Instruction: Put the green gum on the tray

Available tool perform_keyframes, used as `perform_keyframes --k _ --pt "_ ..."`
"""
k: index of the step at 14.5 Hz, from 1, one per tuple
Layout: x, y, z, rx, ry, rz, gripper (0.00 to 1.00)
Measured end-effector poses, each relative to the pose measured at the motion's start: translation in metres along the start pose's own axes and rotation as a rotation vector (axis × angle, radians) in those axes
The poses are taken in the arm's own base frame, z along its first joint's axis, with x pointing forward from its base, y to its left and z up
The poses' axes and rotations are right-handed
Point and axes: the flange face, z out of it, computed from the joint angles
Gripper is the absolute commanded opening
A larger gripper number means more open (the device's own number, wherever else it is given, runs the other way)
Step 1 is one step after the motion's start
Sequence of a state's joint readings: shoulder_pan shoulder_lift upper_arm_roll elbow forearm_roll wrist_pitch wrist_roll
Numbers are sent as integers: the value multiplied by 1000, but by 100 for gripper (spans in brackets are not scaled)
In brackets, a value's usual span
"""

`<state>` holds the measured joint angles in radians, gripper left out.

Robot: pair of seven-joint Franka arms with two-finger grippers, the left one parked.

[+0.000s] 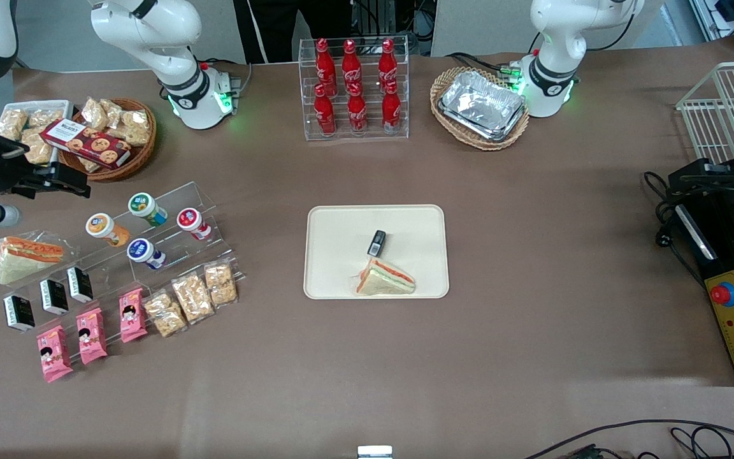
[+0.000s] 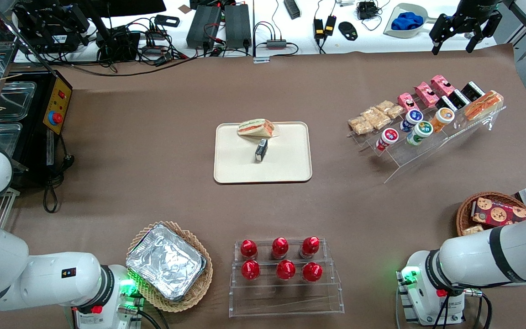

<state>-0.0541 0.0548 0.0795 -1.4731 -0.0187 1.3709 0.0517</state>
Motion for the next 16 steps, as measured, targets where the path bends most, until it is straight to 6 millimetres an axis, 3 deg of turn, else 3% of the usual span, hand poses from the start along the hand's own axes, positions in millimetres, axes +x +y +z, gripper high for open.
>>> perform_keyframes --k 16 --pt "12 -1 28 14 -76 -2 100"
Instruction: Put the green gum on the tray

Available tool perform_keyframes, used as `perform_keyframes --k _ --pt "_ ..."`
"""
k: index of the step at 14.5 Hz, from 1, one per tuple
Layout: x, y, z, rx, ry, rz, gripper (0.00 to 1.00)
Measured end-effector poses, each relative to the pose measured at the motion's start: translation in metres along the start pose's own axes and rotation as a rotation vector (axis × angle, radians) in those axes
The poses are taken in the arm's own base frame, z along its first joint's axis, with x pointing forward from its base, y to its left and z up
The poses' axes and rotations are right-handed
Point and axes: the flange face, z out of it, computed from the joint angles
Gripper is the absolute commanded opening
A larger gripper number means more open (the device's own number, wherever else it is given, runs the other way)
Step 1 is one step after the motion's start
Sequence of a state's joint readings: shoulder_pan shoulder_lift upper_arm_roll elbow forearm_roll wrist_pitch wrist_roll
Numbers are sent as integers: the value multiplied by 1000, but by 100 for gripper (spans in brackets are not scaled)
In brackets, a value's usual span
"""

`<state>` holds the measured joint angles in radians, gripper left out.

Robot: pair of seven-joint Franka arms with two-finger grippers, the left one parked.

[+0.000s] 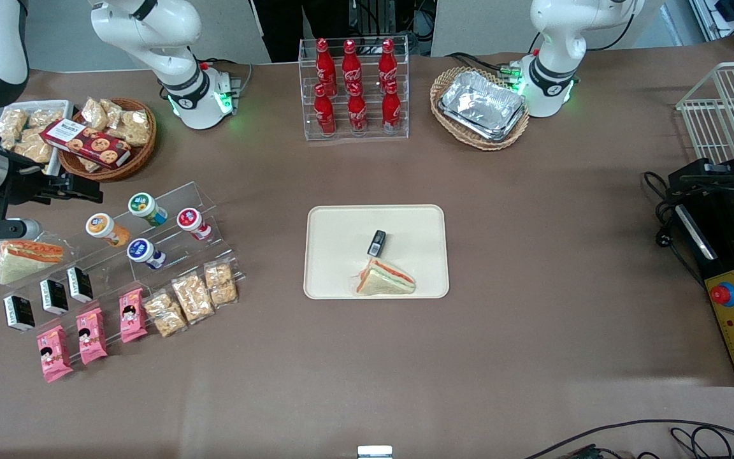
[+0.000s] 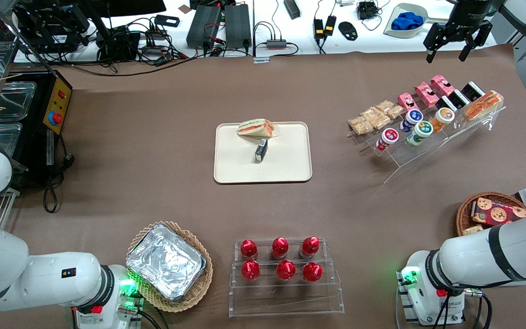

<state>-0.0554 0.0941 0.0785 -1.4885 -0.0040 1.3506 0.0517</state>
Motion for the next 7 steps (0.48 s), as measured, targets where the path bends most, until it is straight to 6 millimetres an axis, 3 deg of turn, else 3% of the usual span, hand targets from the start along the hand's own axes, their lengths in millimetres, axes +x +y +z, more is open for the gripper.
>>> perform_keyframes --k 4,7 --pt "-7 1 9 -2 -15 1 100" --pt "-26 -3 27 -6 42 -2 100"
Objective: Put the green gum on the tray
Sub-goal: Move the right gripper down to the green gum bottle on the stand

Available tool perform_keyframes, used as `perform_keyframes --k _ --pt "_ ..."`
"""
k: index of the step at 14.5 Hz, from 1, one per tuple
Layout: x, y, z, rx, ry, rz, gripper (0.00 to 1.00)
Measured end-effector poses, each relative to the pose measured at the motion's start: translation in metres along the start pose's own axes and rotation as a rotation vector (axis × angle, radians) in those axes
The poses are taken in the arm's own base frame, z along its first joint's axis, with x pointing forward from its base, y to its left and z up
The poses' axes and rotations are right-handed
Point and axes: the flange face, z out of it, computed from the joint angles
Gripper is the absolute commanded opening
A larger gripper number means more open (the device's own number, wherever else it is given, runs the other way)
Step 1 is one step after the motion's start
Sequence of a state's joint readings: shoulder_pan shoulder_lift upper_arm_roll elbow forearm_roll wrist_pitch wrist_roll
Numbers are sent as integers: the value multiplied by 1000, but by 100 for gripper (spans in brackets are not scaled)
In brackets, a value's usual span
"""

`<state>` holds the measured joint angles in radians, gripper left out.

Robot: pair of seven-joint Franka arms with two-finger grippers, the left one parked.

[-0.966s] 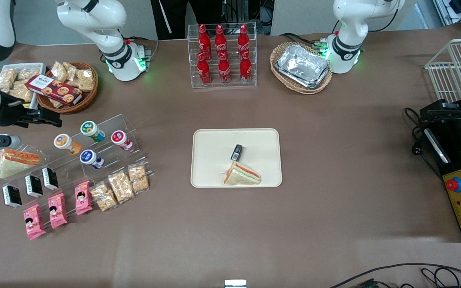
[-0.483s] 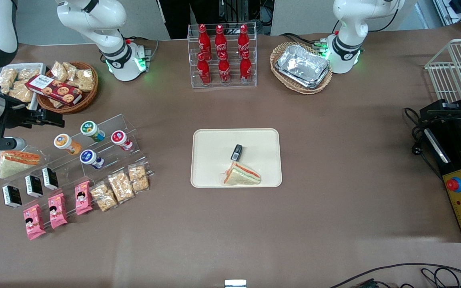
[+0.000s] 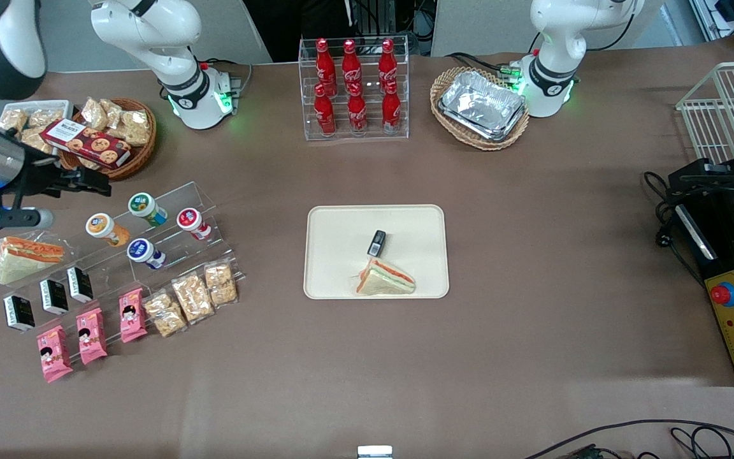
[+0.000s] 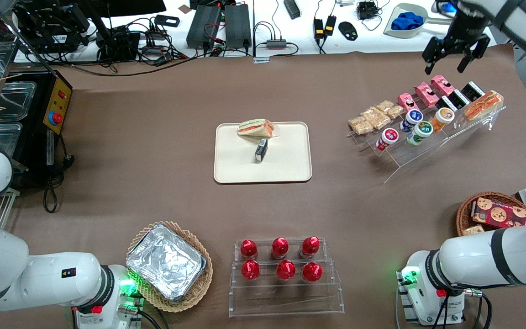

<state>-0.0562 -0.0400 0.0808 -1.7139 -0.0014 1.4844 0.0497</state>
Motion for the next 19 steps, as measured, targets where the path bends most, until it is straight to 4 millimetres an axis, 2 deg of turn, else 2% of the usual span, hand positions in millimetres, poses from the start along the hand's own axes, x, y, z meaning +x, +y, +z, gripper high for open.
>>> perform_keyframes --k 3,5,10,12,17,19 --pt "-27 -1 37 -6 44 1 100" --pt "-36 -1 62 -1 47 4 100" --pt "-32 4 137 7 9 -33 100" --pt "-31 7 152 11 10 -34 100" --pt "-26 8 176 12 30 -40 99" --pt "-24 9 184 14 35 -41 90"
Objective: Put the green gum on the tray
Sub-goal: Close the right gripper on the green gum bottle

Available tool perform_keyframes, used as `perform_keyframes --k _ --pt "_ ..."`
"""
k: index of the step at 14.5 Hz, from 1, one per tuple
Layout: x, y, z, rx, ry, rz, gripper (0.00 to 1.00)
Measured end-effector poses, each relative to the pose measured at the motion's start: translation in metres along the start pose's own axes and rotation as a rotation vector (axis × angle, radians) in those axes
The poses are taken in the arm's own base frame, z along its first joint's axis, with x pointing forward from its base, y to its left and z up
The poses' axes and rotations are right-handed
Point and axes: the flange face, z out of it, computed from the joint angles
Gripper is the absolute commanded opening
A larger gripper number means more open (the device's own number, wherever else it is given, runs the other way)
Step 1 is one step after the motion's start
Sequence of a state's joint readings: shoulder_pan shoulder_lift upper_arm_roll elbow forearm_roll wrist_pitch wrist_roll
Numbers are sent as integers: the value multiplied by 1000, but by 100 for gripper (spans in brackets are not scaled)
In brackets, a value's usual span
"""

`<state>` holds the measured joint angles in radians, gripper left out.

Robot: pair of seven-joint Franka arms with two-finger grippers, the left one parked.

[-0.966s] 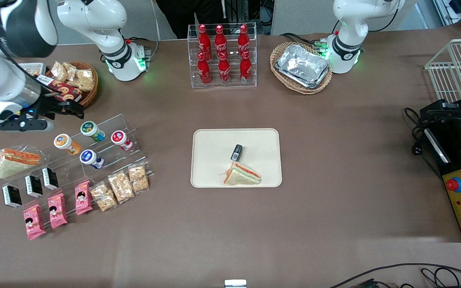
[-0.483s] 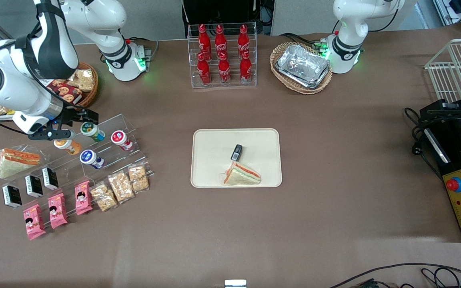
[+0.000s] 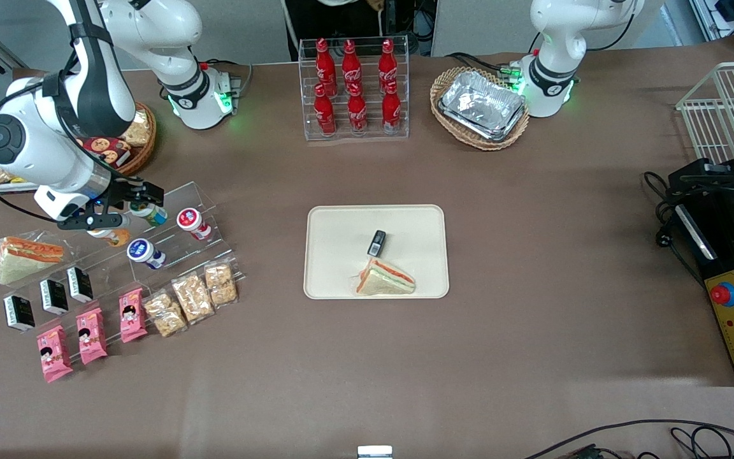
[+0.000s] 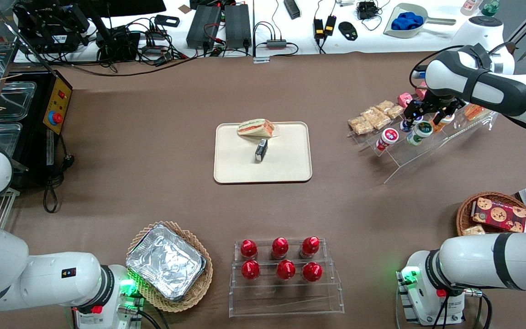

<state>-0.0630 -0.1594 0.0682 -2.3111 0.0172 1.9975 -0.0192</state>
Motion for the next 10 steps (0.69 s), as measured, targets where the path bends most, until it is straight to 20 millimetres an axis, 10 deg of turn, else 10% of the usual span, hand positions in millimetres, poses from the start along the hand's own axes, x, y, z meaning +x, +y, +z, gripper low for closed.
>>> perform_keyframes --k 4,10 --pt "4 3 15 1 20 -19 77" --pt "5 10 17 4 21 -27 84"
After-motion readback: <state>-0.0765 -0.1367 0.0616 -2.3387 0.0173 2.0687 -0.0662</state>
